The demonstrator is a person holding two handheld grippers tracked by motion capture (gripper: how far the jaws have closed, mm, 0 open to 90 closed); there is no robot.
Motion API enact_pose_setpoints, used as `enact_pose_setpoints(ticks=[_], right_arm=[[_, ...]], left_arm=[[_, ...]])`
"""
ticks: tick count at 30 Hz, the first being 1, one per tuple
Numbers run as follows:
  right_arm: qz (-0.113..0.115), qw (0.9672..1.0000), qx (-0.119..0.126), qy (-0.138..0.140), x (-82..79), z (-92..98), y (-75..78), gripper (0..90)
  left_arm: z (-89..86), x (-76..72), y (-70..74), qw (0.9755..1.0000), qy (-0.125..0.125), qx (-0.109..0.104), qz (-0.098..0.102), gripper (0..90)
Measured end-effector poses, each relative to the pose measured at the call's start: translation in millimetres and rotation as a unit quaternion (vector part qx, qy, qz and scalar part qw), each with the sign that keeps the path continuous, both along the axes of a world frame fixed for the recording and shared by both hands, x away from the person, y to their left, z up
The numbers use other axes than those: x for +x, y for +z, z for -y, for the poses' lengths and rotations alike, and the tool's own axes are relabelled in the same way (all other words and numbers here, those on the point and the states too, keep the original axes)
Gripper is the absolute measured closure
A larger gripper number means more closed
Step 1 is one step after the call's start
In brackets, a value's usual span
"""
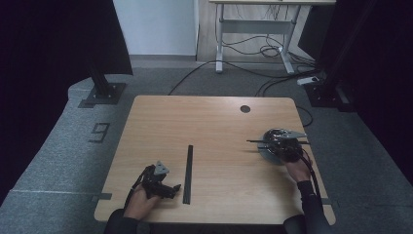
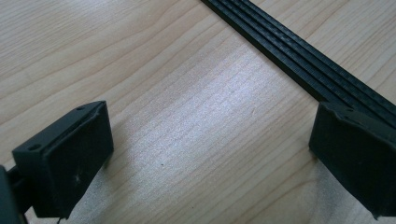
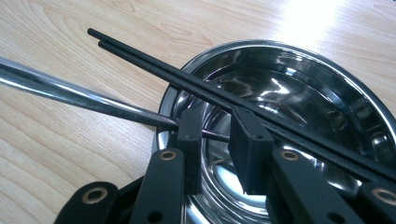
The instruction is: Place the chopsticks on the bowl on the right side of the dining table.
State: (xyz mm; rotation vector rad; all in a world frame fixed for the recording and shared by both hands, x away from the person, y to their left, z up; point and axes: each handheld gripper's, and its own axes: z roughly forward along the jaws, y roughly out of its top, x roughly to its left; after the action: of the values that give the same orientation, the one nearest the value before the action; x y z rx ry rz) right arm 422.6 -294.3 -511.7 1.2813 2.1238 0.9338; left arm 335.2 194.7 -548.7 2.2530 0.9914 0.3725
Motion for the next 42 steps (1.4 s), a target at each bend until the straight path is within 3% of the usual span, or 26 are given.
enact_pose_setpoints(ticks=[10,17,23,26,29,35,37,42], right_arm=[[0.001,1.0,0.003,-0.003,-1.3,1.2,1.8,68.9],[-0.001,0.9996,-0.003,-0.029,-5.6,8.8,6.7,41.0],[0.02,0.9975,-0.035,-0.058,-9.9,18.5,10.1,21.4],[0.032,0.9964,-0.03,-0.072,-12.1,27.5,11.6,15.6],[0.033,0.996,-0.009,-0.083,-14.1,38.4,12.1,12.7],[0.033,0.9932,-0.014,-0.111,-16.8,53.9,7.8,2.0],[0.042,0.9921,-0.009,-0.118,-18.3,58.7,5.8,1.1],[0.042,0.9905,0.008,-0.131,-19.0,68.8,-0.3,0.0]], left_arm=[[0.2,-0.1,0.0,1.0,0.0,0.0,0.0,0.0],[0.2,-0.1,-0.1,1.0,0.0,0.0,0.0,0.0],[0.2,-0.2,0.0,1.0,0.0,0.0,0.0,0.0],[0.2,-0.3,0.0,1.0,0.0,0.0,0.0,0.0],[0.3,-0.3,-0.1,1.0,0.0,0.0,0.0,0.0],[0.3,-0.3,-0.1,1.0,0.0,0.0,0.0,0.0],[0.3,-0.4,-0.1,1.0,0.0,0.0,0.0,0.0],[0.3,-0.4,-0.1,1.0,0.0,0.0,0.0,0.0]])
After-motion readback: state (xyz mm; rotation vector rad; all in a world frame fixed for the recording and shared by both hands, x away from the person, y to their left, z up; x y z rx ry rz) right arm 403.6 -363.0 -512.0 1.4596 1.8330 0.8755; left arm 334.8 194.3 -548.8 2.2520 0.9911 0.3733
